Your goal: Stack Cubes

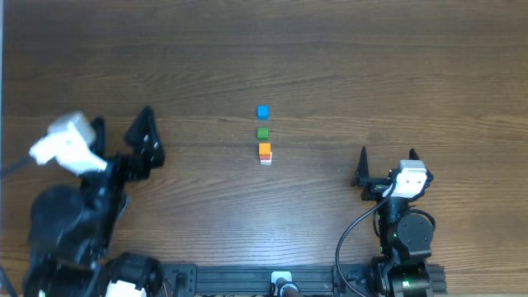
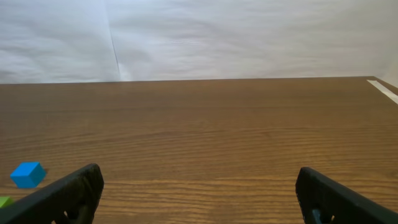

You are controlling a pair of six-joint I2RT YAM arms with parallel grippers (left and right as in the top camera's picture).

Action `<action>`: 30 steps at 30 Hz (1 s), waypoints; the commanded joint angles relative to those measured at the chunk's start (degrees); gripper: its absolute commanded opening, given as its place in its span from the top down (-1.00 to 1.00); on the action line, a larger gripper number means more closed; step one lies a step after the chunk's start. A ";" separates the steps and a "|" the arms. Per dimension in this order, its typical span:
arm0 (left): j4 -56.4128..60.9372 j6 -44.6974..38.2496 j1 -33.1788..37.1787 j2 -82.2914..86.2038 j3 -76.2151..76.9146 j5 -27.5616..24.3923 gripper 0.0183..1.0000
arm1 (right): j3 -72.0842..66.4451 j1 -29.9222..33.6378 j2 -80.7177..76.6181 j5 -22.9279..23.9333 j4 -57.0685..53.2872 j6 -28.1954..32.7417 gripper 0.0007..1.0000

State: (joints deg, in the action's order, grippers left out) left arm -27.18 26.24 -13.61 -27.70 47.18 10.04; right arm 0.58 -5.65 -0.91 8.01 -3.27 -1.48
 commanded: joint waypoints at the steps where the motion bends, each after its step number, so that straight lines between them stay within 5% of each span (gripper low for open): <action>1: 0.55 -6.56 2.32 9.62 -7.50 -0.92 -1.00 | -0.28 0.31 0.59 0.00 -0.22 -0.15 -0.98; 9: 10.40 -6.29 2.97 27.21 -27.89 -3.32 -1.00 | -0.28 0.31 0.59 -0.02 -0.22 -0.15 -0.98; 30: 23.52 -3.08 4.87 27.52 -46.86 -4.90 -1.00 | -0.28 0.31 0.59 0.00 -0.22 -0.15 -0.98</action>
State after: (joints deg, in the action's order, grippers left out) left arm -4.75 22.52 -9.13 -0.84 1.78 5.93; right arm 0.58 -5.65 -0.91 8.03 -3.27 -1.50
